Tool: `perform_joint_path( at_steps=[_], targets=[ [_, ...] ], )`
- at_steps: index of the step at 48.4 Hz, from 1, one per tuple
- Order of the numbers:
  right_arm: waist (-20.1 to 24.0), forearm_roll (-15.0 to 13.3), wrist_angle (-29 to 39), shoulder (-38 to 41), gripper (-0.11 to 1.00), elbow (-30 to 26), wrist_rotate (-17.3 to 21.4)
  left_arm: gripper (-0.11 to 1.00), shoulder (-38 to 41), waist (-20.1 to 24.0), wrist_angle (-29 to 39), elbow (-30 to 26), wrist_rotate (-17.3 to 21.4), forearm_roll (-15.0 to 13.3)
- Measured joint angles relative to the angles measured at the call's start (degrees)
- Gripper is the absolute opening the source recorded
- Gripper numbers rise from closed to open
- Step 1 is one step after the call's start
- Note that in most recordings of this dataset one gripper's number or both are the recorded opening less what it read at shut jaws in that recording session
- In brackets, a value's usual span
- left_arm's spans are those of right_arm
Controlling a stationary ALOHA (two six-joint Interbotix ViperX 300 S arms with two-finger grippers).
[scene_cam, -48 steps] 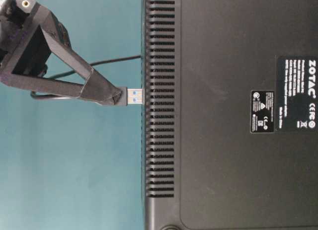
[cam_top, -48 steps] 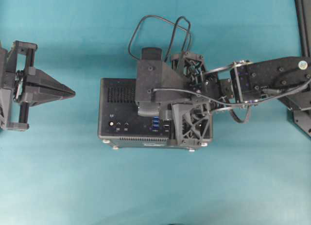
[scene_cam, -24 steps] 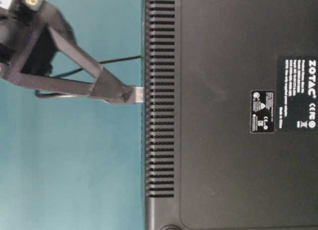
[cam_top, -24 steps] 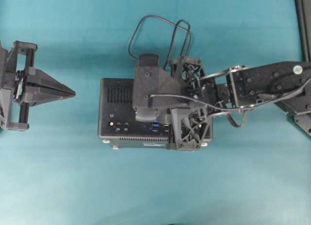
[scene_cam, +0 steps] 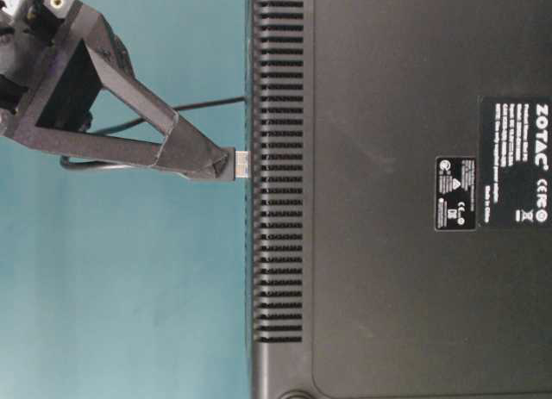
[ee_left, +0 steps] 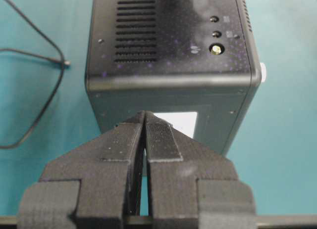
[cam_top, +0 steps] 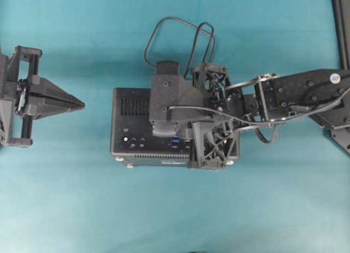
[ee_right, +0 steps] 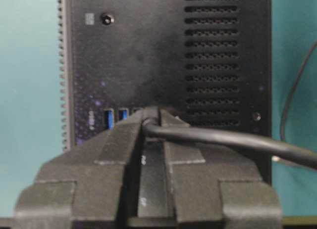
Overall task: Insert the USB into the PC box with both arms.
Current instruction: 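Push the held USB plug toward the side port with the right gripper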
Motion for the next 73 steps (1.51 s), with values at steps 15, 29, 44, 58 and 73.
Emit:
perform_joint_path(
  at_steps=[15, 29, 44, 58, 73],
  targets=[
    [-0.2, 0.2, 0.0, 0.1, 0.10, 0.0, 0.0, 0.00, 0.0, 0.0, 0.1, 0.0, -0.3, 0.0],
    [0.8, 0.5, -0.7, 0.4, 0.11, -0.1, 0.2, 0.00, 0.1, 0.0, 0.1, 0.0, -0.3, 0.0],
    [0.8, 0.5, -1.4, 0.4, 0.23, 0.2, 0.2, 0.01, 0.2, 0.0, 0.1, 0.0, -0.1, 0.0],
    [1.7, 0.5, -1.4, 0.4, 0.53, 0.2, 0.2, 0.01, 0.2, 0.0, 0.1, 0.0, 0.0, 0.0],
    [1.9, -1.0, 0.0, 0.4, 0.54, 0.3, 0.2, 0.01, 0.2, 0.0, 0.1, 0.0, -0.3, 0.0]
  ],
)
